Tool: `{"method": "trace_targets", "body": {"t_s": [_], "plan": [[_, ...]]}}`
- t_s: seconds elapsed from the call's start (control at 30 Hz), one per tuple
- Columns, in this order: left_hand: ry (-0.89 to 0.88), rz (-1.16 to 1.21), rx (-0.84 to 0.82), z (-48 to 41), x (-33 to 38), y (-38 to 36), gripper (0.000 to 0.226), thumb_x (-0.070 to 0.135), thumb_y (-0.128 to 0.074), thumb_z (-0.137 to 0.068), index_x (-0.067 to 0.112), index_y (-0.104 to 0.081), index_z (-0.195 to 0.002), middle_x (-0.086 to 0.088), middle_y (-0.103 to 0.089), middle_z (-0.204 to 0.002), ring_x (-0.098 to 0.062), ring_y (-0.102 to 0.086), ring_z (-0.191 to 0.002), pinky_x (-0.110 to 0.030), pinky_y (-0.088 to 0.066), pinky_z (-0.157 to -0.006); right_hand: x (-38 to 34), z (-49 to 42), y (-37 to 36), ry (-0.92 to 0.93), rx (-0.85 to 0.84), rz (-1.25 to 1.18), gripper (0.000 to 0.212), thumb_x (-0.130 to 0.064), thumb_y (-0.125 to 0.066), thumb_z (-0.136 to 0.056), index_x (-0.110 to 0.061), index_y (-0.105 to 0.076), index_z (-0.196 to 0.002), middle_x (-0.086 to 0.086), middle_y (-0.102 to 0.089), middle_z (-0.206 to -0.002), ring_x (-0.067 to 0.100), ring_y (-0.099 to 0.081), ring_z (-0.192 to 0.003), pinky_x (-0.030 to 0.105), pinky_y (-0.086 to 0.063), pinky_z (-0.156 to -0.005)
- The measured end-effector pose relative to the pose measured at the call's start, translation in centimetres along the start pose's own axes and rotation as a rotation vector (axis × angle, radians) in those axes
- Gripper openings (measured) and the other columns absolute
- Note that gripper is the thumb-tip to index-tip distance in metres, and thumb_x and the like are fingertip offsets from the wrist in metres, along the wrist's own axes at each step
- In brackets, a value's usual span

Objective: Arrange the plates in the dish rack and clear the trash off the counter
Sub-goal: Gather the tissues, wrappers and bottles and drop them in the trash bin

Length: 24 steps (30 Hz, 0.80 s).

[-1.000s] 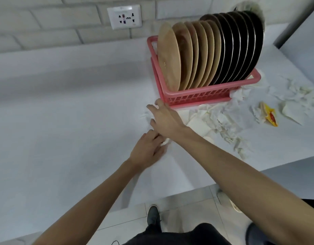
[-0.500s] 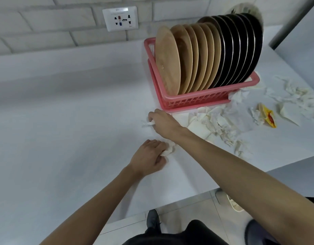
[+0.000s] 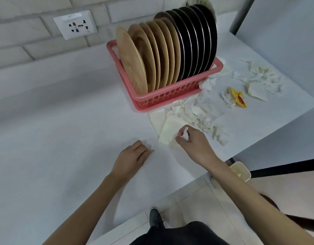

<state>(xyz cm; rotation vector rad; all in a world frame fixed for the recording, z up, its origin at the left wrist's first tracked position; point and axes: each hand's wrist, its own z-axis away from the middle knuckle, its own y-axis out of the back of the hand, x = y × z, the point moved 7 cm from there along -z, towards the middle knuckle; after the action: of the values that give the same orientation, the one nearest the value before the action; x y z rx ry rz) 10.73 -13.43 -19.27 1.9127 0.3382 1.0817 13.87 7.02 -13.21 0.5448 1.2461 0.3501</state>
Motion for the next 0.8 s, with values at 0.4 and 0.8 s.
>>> {"method": "trace_targets", "body": {"t_s": [0.4,0.8], "plan": [[0.336,0.523,0.184,-1.5,5.4,0.5,0.049,0.025,-0.043,-0.104,0.002,-0.052,-0.062,-0.005,-0.056,-0.056,-0.016,-0.052,-0.044,-0.025,-0.042,-0.050,7.0,6.7,2.8,-0.277,0.129,-0.358,0.052,-0.052,-0.044,-0.099,-0.007,-0.043,-0.072,0.006,-0.035,-0.064,0.020,-0.030,-0.058,0.032,-0.025,-0.058],[0.363,0.741,-0.276,-4.2,19.9,-11.9,0.039,0.023,-0.042,-0.106,0.008,-0.056,-0.073,0.008,-0.036,-0.054,-0.008,-0.032,-0.051,-0.021,-0.028,-0.050,17.7,13.9,8.5,-0.537,0.205,-0.443,0.060,-0.034,-0.046,-0.103,-0.010,-0.040,-0.048,0.015,-0.047,-0.046,0.019,-0.040,-0.031,0.019,-0.032,-0.038]]}}
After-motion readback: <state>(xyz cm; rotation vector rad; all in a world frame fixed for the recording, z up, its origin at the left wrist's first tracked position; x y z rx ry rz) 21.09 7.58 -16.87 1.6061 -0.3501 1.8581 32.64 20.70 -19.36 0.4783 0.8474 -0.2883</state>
